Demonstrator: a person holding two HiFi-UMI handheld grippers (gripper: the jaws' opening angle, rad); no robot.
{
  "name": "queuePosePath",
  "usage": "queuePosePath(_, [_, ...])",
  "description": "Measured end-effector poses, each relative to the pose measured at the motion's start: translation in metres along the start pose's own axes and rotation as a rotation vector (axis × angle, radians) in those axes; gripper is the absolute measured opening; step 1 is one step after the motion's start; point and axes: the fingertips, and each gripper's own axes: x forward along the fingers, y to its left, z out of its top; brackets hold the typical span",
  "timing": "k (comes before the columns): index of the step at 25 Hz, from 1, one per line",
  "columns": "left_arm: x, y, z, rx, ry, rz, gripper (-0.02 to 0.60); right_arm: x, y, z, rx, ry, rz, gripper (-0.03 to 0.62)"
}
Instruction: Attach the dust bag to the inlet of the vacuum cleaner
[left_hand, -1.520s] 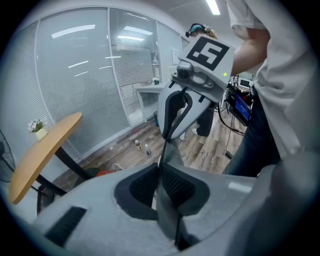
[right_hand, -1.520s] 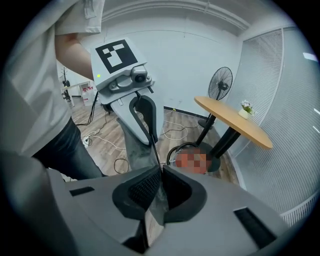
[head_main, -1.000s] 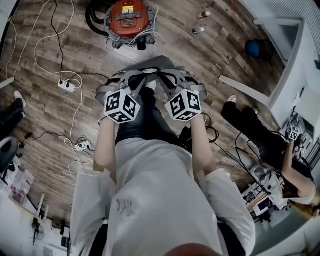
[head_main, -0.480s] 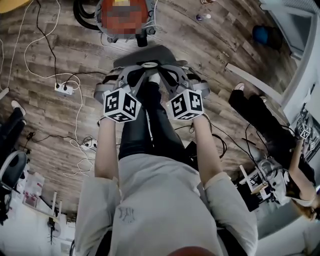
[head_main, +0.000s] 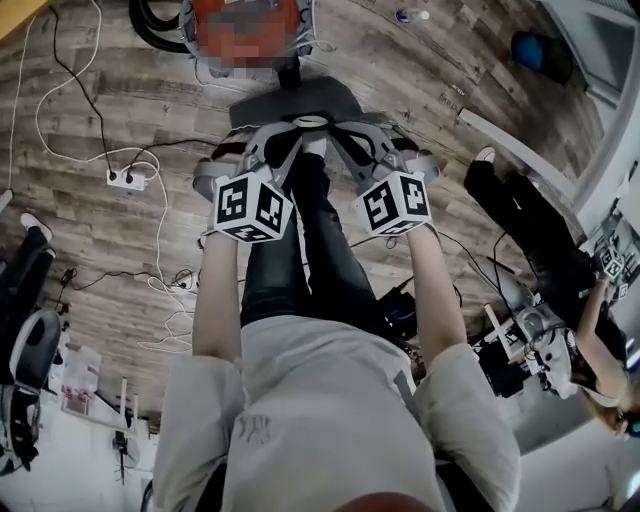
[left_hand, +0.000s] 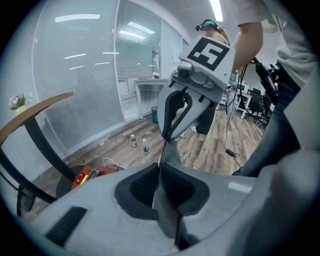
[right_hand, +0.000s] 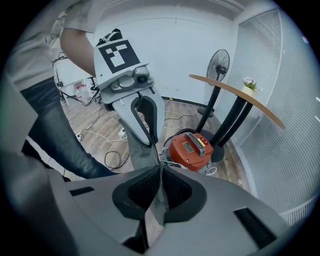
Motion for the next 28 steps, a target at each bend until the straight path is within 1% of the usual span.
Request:
queuePosePath(4, [-0.005, 0.001, 0.019, 0.010, -0.045, -0.020, 0.031, -0.018, -0.008, 0.003, -0.121, 0.035, 0.067, 0.021])
queuePosePath(6, [-0.005, 0.001, 0.024, 0.003, -0.060, -0.024, 0.031, -0.022, -0.012, 0.003, -0.154, 0.043, 0.092, 0.020])
queuePosePath(8, [-0.002, 0.003, 0.022, -0.011, -0.063, -0.020, 0.031, -0.019, -0.016, 0.002, -0.132, 0.036, 0.091, 0.020])
queuePosePath(10, [0.002, 0.008, 0.013, -0.021, -0.049, -0.011, 0.029, -0.007, -0.019, 0.001, -0.083, 0.020, 0.076, 0.022])
queuePosePath(15, [0.017, 0.023, -0.027, -0.049, -0.008, -0.005, 0.031, 0.042, -0.016, -0.006, 0.022, 0.015, 0.052, 0.021])
queuePosePath(18, [0.031, 0.024, -0.053, -0.036, 0.028, -0.021, 0.031, 0.069, -0.007, -0.016, 0.097, 0.017, 0.043, 0.021])
queuePosePath(20, [0.043, 0.020, -0.064, -0.028, 0.041, -0.025, 0.031, 0.082, 0.000, -0.026, 0.121, 0.020, 0.041, 0.021])
queuePosePath(24, [0.067, 0.018, -0.080, -0.041, 0.039, -0.010, 0.031, 0.102, 0.000, -0.045, 0.090, 0.031, 0.047, 0.023])
queuePosePath(28, [0.094, 0.015, -0.097, -0.060, 0.054, 0.010, 0.031, 0.125, 0.001, -0.068, 0.016, 0.037, 0.070, 0.023])
